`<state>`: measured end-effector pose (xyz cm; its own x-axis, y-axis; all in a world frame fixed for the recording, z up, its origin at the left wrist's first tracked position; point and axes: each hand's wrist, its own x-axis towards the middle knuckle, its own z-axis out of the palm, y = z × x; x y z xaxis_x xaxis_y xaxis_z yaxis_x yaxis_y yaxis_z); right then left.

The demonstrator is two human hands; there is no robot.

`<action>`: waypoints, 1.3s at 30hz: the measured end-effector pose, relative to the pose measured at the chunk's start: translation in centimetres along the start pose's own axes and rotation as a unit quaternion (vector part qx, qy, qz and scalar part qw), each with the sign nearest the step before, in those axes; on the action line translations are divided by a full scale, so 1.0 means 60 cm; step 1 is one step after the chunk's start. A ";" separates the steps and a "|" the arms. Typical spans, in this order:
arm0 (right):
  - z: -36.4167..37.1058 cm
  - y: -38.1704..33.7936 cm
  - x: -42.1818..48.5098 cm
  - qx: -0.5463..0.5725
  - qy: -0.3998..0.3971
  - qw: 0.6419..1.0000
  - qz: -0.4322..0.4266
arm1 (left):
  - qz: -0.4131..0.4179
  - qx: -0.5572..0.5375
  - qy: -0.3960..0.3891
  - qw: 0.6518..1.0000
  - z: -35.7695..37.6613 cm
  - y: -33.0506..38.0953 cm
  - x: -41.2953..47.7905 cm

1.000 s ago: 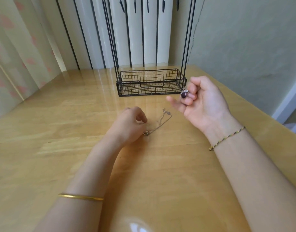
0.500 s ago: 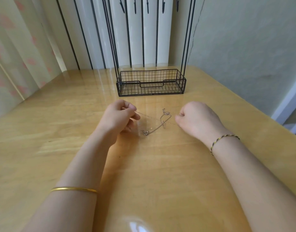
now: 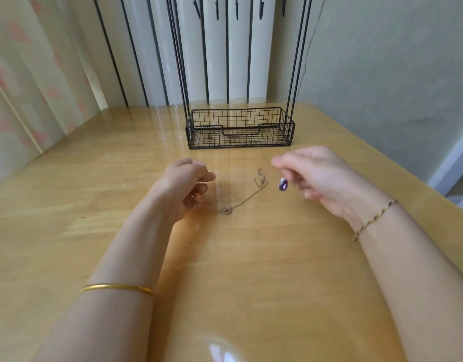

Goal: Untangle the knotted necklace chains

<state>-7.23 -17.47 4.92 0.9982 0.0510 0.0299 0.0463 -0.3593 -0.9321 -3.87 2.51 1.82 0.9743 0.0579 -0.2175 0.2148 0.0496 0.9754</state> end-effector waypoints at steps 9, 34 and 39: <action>0.008 -0.050 0.013 0.203 0.041 0.977 -0.050 | 0.086 0.159 -0.069 0.981 0.021 -0.009 -0.011; -0.032 -0.020 0.057 0.607 0.256 0.752 0.020 | 0.008 0.063 -0.133 0.989 0.016 0.000 -0.023; -0.046 -0.008 0.058 0.685 0.256 0.682 0.017 | 0.045 0.149 -0.172 0.973 0.013 -0.002 -0.023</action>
<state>-3.69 -19.68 6.46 0.8964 -0.3936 -0.2039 0.2951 0.8731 -0.3880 -5.17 1.67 2.00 0.9440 -0.2908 -0.1562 0.0881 -0.2342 0.9682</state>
